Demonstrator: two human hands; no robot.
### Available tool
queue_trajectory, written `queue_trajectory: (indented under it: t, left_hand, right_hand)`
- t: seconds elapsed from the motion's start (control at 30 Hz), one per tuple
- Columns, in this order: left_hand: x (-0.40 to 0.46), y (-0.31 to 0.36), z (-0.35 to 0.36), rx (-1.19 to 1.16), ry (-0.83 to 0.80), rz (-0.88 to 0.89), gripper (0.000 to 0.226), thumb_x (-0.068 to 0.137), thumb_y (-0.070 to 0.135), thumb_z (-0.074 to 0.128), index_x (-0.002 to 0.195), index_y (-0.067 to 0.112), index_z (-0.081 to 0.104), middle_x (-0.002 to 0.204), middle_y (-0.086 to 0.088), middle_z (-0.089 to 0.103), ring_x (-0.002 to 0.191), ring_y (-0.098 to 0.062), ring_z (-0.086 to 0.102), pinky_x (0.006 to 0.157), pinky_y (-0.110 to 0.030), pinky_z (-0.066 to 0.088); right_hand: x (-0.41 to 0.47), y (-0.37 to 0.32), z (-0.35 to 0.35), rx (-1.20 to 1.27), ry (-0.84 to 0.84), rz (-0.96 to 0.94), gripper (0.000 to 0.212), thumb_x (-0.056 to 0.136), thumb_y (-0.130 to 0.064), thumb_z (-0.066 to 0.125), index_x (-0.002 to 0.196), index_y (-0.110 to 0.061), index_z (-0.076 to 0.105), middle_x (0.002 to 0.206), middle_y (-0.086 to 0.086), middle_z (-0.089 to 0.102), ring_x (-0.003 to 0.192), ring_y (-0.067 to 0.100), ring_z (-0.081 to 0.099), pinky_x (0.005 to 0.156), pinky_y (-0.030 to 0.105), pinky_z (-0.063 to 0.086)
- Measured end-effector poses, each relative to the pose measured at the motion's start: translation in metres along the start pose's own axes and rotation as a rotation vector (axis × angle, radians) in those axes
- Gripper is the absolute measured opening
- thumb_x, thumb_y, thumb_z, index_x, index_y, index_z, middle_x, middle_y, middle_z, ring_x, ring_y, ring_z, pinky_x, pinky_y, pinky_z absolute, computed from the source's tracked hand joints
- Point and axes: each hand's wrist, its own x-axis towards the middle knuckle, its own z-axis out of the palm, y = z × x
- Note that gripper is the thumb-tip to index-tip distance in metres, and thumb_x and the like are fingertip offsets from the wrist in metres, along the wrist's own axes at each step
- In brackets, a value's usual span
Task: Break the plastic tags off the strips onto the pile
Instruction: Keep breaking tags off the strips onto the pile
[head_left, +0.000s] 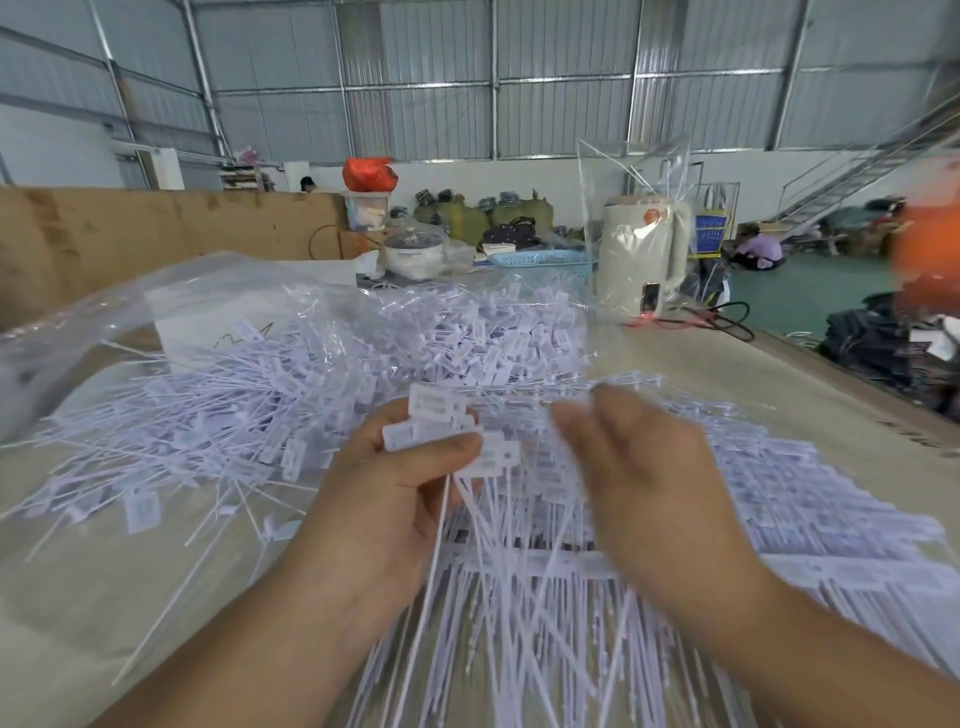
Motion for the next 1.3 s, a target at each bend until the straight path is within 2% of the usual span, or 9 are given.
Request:
queue_trajectory:
  t: [0.1, 0.2, 0.33, 0.53, 0.63, 0.7, 0.87, 1.1, 1.3]
  left_hand:
    - [0.002, -0.005, -0.002, 0.000, 0.063, -0.050, 0.051, 0.064, -0.011, 0.068, 0.114, -0.002, 0.061, 0.098, -0.020, 0.073, 0.073, -0.023, 0.073, 0.060, -0.026, 0.060]
    - [0.003, -0.009, 0.003, 0.031, 0.038, -0.010, 0.049, 0.058, -0.007, 0.073, 0.105, 0.001, 0.064, 0.095, -0.021, 0.072, 0.073, -0.024, 0.071, 0.061, -0.026, 0.059]
    - [0.000, -0.011, 0.003, 0.089, -0.056, -0.014, 0.049, 0.045, 0.006, 0.082, 0.093, 0.008, 0.071, 0.096, -0.026, 0.071, 0.082, -0.034, 0.067, 0.078, -0.044, 0.052]
    - [0.001, -0.008, -0.001, 0.145, -0.187, -0.058, 0.044, 0.047, -0.006, 0.079, 0.087, 0.012, 0.073, 0.093, -0.021, 0.074, 0.078, -0.030, 0.073, 0.060, -0.032, 0.059]
    - [0.003, -0.006, -0.003, 0.165, -0.143, -0.004, 0.052, 0.046, -0.008, 0.077, 0.096, 0.006, 0.069, 0.091, -0.020, 0.074, 0.077, -0.028, 0.073, 0.059, -0.028, 0.058]
    - [0.005, -0.004, -0.004, 0.151, -0.090, 0.025, 0.057, 0.044, -0.008, 0.076, 0.098, 0.005, 0.066, 0.087, -0.018, 0.074, 0.073, -0.025, 0.073, 0.056, -0.026, 0.056]
    - [0.005, -0.002, -0.004, 0.120, -0.064, 0.033, 0.053, 0.043, -0.007, 0.075, 0.094, 0.006, 0.066, 0.079, -0.014, 0.074, 0.065, -0.022, 0.072, 0.051, -0.025, 0.055]
    - [0.003, -0.007, 0.002, 0.053, -0.031, 0.075, 0.048, 0.054, -0.008, 0.072, 0.101, 0.001, 0.065, 0.083, -0.014, 0.074, 0.068, -0.020, 0.072, 0.055, -0.021, 0.055]
    - [0.003, -0.009, -0.001, 0.052, 0.044, 0.104, 0.047, 0.051, -0.005, 0.074, 0.097, 0.005, 0.066, 0.088, -0.014, 0.075, 0.071, -0.021, 0.073, 0.054, -0.023, 0.055]
  right_hand:
    - [0.010, 0.000, -0.015, 0.092, 0.041, -0.045, 0.039, 0.090, -0.045, 0.048, 0.062, -0.019, 0.040, 0.048, -0.012, 0.036, 0.043, 0.003, 0.033, 0.042, 0.014, 0.027]
    - [0.002, 0.006, -0.010, 0.008, -0.331, -0.041, 0.023, 0.088, -0.056, 0.047, 0.102, -0.038, 0.051, 0.052, -0.013, 0.046, 0.044, 0.002, 0.040, 0.047, 0.023, 0.036]
    - [-0.002, 0.014, 0.002, -0.170, -0.544, -0.111, 0.058, 0.091, -0.058, 0.046, 0.138, -0.048, 0.014, 0.099, -0.018, 0.064, 0.081, 0.000, 0.062, 0.072, 0.029, 0.052]
    - [-0.004, 0.015, 0.006, -0.062, -0.529, -0.147, 0.058, 0.090, -0.057, 0.053, 0.129, -0.066, 0.010, 0.113, -0.023, 0.061, 0.098, -0.002, 0.062, 0.079, 0.025, 0.053]
    - [-0.001, 0.018, 0.003, -0.018, -0.521, -0.106, 0.041, 0.091, -0.056, 0.052, 0.127, -0.043, 0.038, 0.091, -0.026, 0.062, 0.076, -0.003, 0.061, 0.064, 0.016, 0.046]
    - [0.000, 0.018, -0.003, -0.016, -0.541, -0.081, 0.009, 0.094, -0.050, 0.052, 0.097, -0.042, 0.055, 0.064, -0.020, 0.055, 0.052, 0.001, 0.048, 0.053, 0.019, 0.037]
    - [0.003, 0.015, -0.012, 0.032, -0.650, 0.047, 0.037, 0.097, -0.039, 0.054, 0.066, -0.057, 0.056, 0.049, -0.012, 0.038, 0.047, 0.009, 0.034, 0.052, 0.026, 0.032]
    - [0.002, 0.014, -0.007, 0.076, -0.470, 0.168, 0.038, 0.096, -0.034, 0.056, 0.066, -0.012, 0.047, 0.050, -0.011, 0.035, 0.046, 0.008, 0.032, 0.048, 0.023, 0.029]
    - [0.000, 0.002, 0.005, 0.219, -0.174, 0.224, 0.042, 0.096, -0.034, 0.054, 0.060, -0.015, 0.044, 0.040, -0.012, 0.029, 0.036, 0.005, 0.025, 0.039, 0.017, 0.026]
